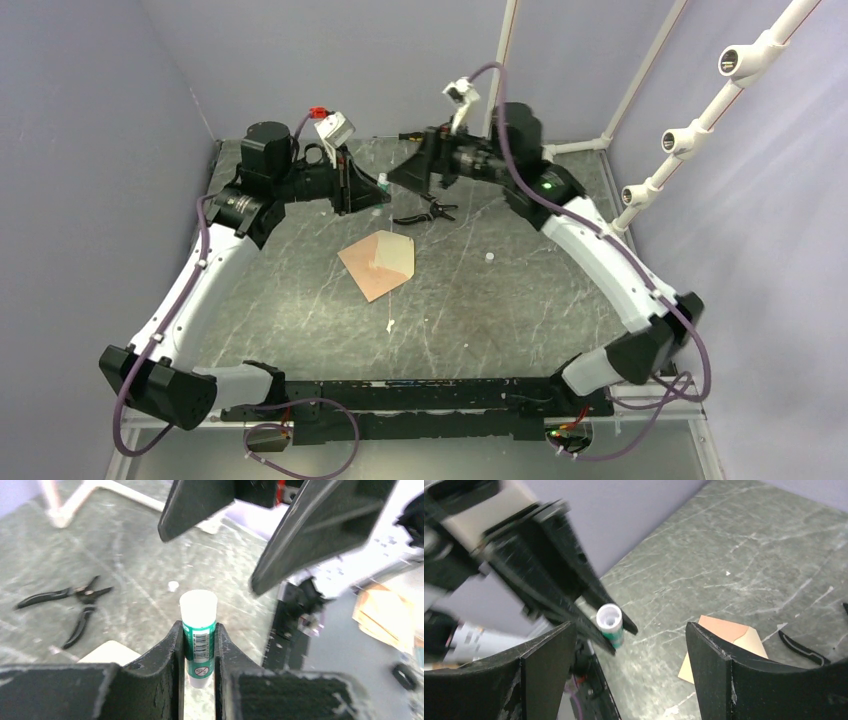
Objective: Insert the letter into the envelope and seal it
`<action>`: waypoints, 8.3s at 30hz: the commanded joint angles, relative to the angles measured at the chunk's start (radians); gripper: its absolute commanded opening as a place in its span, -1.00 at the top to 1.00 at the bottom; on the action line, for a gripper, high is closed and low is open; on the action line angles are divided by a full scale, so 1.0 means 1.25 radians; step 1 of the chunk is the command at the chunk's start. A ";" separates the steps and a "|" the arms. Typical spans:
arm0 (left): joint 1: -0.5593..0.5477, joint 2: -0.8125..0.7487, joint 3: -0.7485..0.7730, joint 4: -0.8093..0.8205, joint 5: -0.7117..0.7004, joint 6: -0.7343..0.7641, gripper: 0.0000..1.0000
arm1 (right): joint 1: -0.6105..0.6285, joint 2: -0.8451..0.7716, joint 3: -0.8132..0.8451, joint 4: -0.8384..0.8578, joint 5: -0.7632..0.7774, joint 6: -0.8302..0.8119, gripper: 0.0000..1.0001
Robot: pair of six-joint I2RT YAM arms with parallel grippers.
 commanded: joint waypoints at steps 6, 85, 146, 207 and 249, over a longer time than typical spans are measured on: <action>-0.004 0.028 0.059 0.064 0.376 -0.083 0.95 | -0.067 -0.102 -0.081 0.184 -0.476 -0.079 -0.50; -0.004 -0.006 0.075 0.010 0.248 -0.007 0.95 | -0.009 -0.032 -0.044 0.213 -0.356 0.004 0.90; -0.004 0.019 0.082 0.035 0.192 0.017 0.95 | -0.064 0.013 -0.057 0.274 -0.401 0.161 0.67; 0.018 0.048 0.023 0.105 0.056 -0.218 -0.51 | -0.088 -0.011 -0.027 0.159 -0.146 0.325 0.98; 0.020 0.197 0.271 -0.338 0.234 0.284 0.95 | -0.070 0.088 0.058 0.026 -0.322 0.261 0.12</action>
